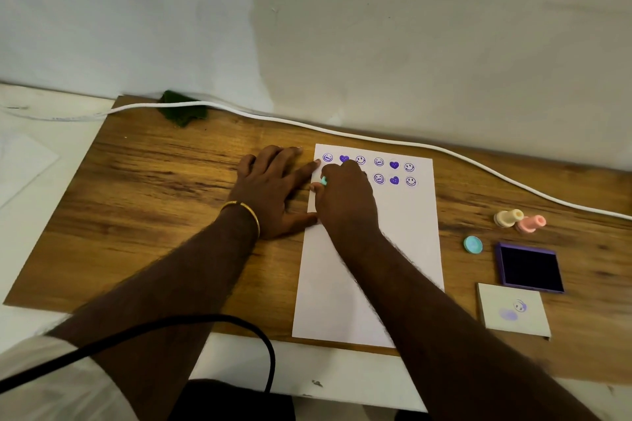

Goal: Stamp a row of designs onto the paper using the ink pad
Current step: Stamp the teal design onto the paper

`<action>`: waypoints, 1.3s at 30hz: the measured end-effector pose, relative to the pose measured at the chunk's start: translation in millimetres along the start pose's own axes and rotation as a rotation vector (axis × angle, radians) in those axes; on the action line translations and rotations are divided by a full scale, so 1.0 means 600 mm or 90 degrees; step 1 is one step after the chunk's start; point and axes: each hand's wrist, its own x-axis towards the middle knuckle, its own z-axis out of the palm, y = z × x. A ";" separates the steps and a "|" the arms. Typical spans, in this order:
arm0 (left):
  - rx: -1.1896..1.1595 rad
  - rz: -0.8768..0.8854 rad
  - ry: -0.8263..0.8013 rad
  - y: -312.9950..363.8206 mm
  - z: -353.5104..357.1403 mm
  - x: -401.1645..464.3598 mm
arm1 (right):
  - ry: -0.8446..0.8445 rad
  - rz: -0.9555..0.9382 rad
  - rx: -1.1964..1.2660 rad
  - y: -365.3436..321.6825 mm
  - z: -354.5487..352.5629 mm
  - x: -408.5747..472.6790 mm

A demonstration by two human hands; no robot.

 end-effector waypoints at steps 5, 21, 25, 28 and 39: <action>-0.007 0.004 0.012 -0.001 0.002 0.000 | 0.026 -0.024 -0.003 -0.007 0.003 -0.008; -0.009 -0.010 -0.004 0.002 -0.007 -0.001 | 0.030 -0.034 0.091 0.014 -0.001 -0.012; -0.029 -0.020 -0.017 0.007 -0.012 -0.003 | 0.072 0.162 0.565 0.040 -0.053 -0.010; -0.054 -0.028 -0.020 0.007 -0.014 -0.002 | 0.006 0.358 0.982 0.072 -0.104 -0.029; -0.118 -0.086 -0.114 0.020 -0.037 0.010 | -0.133 0.494 1.235 0.189 -0.230 -0.214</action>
